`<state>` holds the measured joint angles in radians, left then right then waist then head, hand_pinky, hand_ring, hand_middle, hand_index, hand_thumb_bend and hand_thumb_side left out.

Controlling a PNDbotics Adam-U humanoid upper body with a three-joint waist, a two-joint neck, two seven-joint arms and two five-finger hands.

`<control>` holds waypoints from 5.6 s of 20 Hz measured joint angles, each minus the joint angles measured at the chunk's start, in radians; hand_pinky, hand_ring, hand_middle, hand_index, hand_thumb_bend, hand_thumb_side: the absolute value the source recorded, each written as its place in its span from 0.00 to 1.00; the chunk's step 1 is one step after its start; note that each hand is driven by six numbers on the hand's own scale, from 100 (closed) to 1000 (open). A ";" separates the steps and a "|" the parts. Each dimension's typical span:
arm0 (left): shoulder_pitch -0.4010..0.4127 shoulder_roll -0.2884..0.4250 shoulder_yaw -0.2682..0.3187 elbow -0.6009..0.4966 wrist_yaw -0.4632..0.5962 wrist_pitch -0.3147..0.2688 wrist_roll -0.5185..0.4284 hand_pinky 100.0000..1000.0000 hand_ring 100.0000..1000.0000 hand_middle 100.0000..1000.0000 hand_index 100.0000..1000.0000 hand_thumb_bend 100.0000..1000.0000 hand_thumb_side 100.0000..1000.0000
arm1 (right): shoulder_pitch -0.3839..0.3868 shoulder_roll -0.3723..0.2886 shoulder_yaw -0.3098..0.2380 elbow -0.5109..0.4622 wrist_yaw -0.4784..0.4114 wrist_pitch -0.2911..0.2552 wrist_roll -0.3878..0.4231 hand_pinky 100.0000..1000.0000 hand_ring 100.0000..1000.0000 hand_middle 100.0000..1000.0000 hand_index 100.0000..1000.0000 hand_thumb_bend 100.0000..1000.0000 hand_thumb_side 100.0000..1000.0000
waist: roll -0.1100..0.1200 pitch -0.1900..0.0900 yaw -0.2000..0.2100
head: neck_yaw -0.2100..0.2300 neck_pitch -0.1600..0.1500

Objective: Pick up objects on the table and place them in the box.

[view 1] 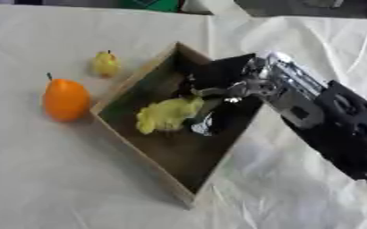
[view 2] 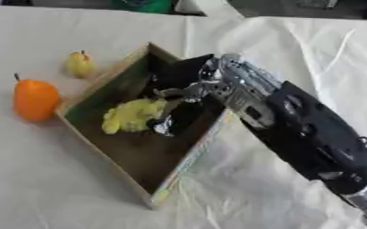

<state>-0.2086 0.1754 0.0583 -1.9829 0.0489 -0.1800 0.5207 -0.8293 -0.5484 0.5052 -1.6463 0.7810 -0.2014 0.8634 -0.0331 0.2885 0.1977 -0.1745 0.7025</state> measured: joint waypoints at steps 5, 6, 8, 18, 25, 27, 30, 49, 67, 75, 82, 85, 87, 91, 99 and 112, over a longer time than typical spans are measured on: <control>0.000 0.000 0.000 0.000 0.000 0.001 0.001 0.42 0.54 0.55 0.74 0.00 1.00 | -0.008 0.000 -0.032 -0.044 -0.014 0.017 0.019 0.43 0.73 0.76 0.98 0.00 0.83 | 0.000 -0.005 -0.001 | 0.001 0.000; 0.001 0.000 0.000 0.000 0.000 0.001 0.001 0.42 0.54 0.55 0.74 0.00 1.00 | -0.010 0.000 -0.041 -0.053 -0.019 0.022 0.017 0.43 0.73 0.76 0.98 0.00 0.82 | 0.000 -0.005 -0.002 | 0.002 0.000; 0.003 0.000 0.000 0.000 0.000 0.002 0.002 0.42 0.54 0.55 0.74 0.00 1.00 | -0.016 -0.001 -0.062 -0.075 -0.027 0.033 0.009 0.43 0.73 0.75 0.98 0.00 0.80 | 0.000 -0.006 -0.004 | 0.004 0.000; 0.005 0.000 0.000 0.000 0.000 0.000 0.004 0.42 0.54 0.55 0.74 0.00 1.00 | 0.020 -0.032 -0.224 -0.234 -0.105 0.132 -0.090 0.44 0.65 0.71 0.94 0.00 0.64 | 0.004 -0.008 -0.014 | 0.023 0.000; 0.005 0.002 0.006 0.000 -0.005 -0.006 0.010 0.42 0.54 0.55 0.74 0.00 1.00 | 0.088 -0.026 -0.381 -0.328 -0.172 0.228 -0.187 0.47 0.49 0.45 0.73 0.00 0.21 | 0.027 -0.007 -0.043 | 0.067 0.001; 0.005 0.003 0.007 0.000 -0.006 -0.009 0.012 0.42 0.55 0.55 0.74 0.00 1.00 | 0.103 -0.012 -0.425 -0.333 -0.197 0.255 -0.214 0.47 0.48 0.45 0.72 0.00 0.23 | 0.035 -0.007 -0.049 | 0.085 0.006; 0.005 0.011 0.007 0.000 -0.015 -0.014 0.014 0.42 0.55 0.55 0.74 0.00 1.00 | 0.112 0.002 -0.489 -0.334 -0.235 0.293 -0.253 0.49 0.47 0.44 0.71 0.00 0.26 | 0.043 -0.007 -0.056 | 0.103 0.012; -0.061 0.350 -0.034 0.000 -0.209 0.038 0.000 0.41 0.56 0.61 0.78 0.00 0.80 | 0.395 -0.068 -0.665 -0.334 -0.711 0.146 -1.289 0.64 0.50 0.44 0.68 0.00 0.34 | 0.049 -0.013 -0.090 | 0.074 0.019; -0.077 0.596 -0.080 0.000 -0.567 0.296 -0.326 0.56 0.71 0.73 0.90 0.28 0.87 | 0.452 -0.028 -0.690 -0.334 -0.704 0.151 -1.363 0.64 0.50 0.43 0.67 0.00 0.35 | 0.026 -0.037 -0.112 | 0.070 0.017; -0.132 0.694 -0.128 -0.001 -0.761 0.328 -0.686 0.61 0.77 0.77 0.93 0.66 1.00 | 0.460 -0.023 -0.690 -0.334 -0.703 0.156 -1.363 0.64 0.50 0.43 0.67 0.00 0.35 | 0.020 -0.045 -0.112 | 0.087 0.017; -0.213 0.739 -0.197 -0.001 -0.806 0.286 -0.942 0.65 0.81 0.81 0.96 0.74 1.00 | 0.468 -0.017 -0.691 -0.334 -0.703 0.161 -1.363 0.64 0.49 0.43 0.67 0.00 0.36 | 0.019 -0.051 -0.111 | 0.094 0.017; -0.237 0.750 -0.226 -0.001 -0.807 0.275 -1.051 0.65 0.82 0.82 0.97 0.74 1.00 | 0.468 -0.014 -0.691 -0.334 -0.703 0.163 -1.362 0.64 0.49 0.43 0.67 0.00 0.35 | 0.019 -0.052 -0.111 | 0.094 0.017; -0.248 0.750 -0.241 -0.001 -0.805 0.274 -1.116 0.66 0.82 0.82 0.97 0.74 1.00 | 0.469 -0.010 -0.691 -0.334 -0.702 0.164 -1.361 0.64 0.49 0.43 0.66 0.00 0.35 | 0.019 -0.052 -0.111 | 0.096 0.017; -0.269 0.749 -0.263 -0.001 -0.800 0.290 -1.206 0.65 0.82 0.83 0.98 0.72 1.00 | 0.469 -0.010 -0.691 -0.334 -0.702 0.168 -1.356 0.64 0.49 0.43 0.66 0.00 0.35 | 0.019 -0.052 -0.112 | 0.097 0.017; -0.314 0.702 -0.297 0.058 -0.799 0.328 -1.263 0.65 0.82 0.83 0.99 0.67 1.00 | 0.469 0.001 -0.690 -0.334 -0.703 0.177 -1.347 0.65 0.49 0.42 0.66 0.00 0.36 | 0.020 -0.038 -0.129 | 0.102 0.009; -0.417 0.600 -0.339 0.297 -0.850 0.328 -1.287 0.66 0.83 0.84 0.99 0.68 1.00 | 0.468 0.014 -0.691 -0.334 -0.704 0.183 -1.341 0.65 0.49 0.42 0.66 0.00 0.36 | 0.019 -0.024 -0.144 | 0.108 0.007</control>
<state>-0.6258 0.7750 -0.2811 -1.6860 -0.8013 0.1476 -0.7667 -0.3609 -0.5343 -0.1853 -1.9805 0.0768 -0.0184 -0.4781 -0.0137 0.2650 0.0533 -0.0661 0.7100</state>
